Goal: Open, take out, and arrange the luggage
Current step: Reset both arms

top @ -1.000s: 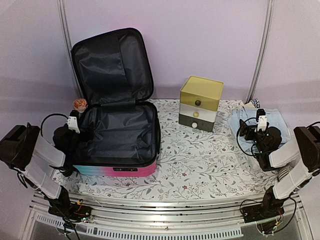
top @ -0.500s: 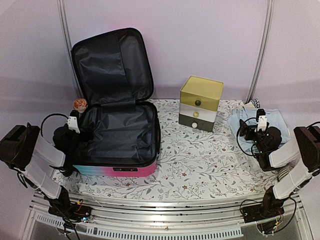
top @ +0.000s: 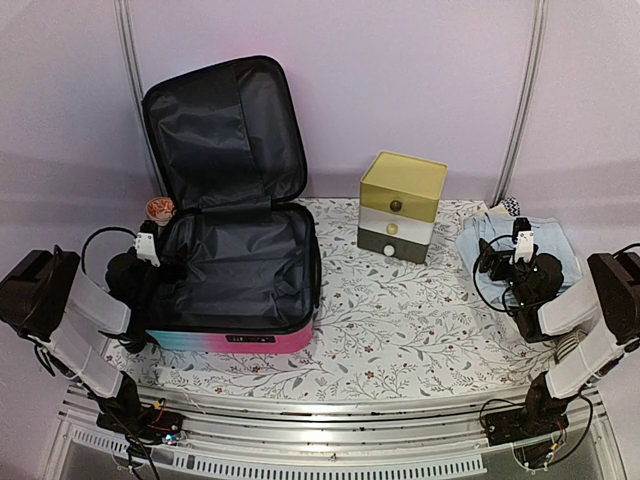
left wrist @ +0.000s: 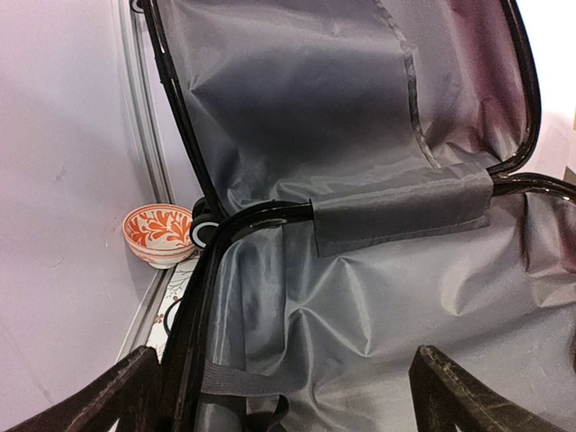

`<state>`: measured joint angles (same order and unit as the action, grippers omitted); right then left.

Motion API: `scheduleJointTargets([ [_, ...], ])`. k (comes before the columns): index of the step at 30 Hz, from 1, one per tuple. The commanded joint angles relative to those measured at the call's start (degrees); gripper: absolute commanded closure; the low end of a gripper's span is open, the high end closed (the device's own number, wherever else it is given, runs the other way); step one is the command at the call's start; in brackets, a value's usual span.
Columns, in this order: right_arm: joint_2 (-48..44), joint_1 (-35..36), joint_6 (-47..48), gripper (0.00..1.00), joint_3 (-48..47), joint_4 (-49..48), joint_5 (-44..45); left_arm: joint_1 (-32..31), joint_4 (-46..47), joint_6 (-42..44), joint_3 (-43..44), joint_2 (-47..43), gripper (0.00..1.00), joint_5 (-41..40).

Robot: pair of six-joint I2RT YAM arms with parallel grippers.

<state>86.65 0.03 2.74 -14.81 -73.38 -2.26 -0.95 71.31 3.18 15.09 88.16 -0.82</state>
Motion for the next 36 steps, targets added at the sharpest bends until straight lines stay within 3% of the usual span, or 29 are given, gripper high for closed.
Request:
scheduleJointTargets([
  [1,1.1,-0.6,-0.5,0.01,0.6,0.8,0.0,0.7,1.7,-0.2,-0.5,0.4,0.02,0.3],
  [36,0.9,-0.5,-0.4,0.01,1.3,-0.7,-0.6,0.8,1.7,-0.4,-0.4,0.4,0.02,0.2],
])
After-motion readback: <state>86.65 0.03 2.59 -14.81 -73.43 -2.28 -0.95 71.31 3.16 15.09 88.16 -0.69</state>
